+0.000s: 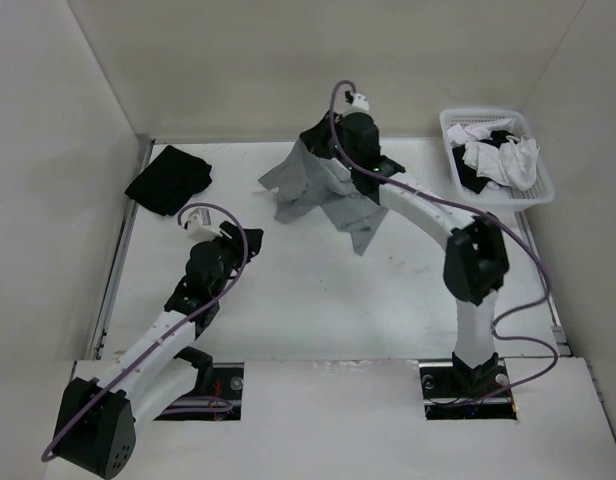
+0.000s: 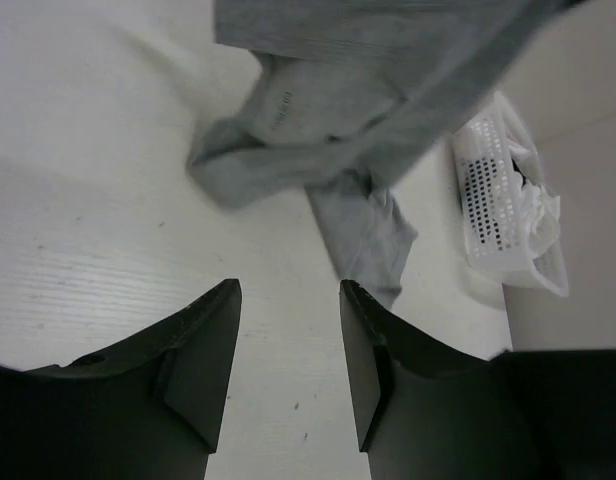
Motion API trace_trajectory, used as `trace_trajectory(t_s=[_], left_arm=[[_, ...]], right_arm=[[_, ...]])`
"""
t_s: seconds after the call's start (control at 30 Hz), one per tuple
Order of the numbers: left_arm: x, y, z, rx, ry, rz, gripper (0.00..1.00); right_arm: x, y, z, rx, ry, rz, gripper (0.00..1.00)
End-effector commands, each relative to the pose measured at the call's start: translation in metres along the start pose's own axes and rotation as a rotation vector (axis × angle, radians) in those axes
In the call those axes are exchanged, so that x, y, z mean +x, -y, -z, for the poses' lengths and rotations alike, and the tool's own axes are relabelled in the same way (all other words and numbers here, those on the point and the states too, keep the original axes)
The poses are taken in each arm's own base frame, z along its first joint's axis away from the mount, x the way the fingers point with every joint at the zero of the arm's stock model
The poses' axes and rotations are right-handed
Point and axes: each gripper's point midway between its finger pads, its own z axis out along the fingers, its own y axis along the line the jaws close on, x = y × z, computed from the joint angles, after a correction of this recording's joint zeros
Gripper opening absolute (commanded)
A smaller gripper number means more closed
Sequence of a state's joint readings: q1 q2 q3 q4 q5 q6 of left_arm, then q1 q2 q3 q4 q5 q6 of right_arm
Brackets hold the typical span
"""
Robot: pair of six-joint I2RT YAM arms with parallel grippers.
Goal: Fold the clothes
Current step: Move the tank top to the center of the board, then flatten the tank top out
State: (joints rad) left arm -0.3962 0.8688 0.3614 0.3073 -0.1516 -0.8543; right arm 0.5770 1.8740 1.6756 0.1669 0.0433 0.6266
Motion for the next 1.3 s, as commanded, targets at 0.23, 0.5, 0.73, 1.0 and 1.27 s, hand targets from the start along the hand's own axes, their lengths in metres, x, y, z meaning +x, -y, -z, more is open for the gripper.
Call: trace_trajectory(t_s=[0.23, 0.5, 0.73, 1.0, 1.27], left_arm=[[0.007, -0.027, -0.007, -0.097, -0.018, -0.004, 0.35], [0.057, 0.034, -0.069, -0.019, -0.111, -0.084, 0.25], [0.072, 0.085, -0.177, -0.032, -0.101, -0.129, 0.36], [0.069, 0.056, -0.297, -0.189, -0.105, -0.251, 0.49], [0.047, -0.007, -0.338, -0.322, -0.107, -0.275, 0.53]], right_arm=[[0.013, 0.020, 0.009, 0.045, -0.015, -0.013, 0.46], [0.068, 0.187, 0.085, 0.447, -0.095, -0.067, 0.06], [0.086, 0.243, 0.102, 0.537, -0.136, -0.106, 0.36], [0.137, 0.261, 0.106, 0.539, -0.274, -0.152, 0.48], [0.177, 0.257, 0.104, 0.508, -0.379, -0.227, 0.43]])
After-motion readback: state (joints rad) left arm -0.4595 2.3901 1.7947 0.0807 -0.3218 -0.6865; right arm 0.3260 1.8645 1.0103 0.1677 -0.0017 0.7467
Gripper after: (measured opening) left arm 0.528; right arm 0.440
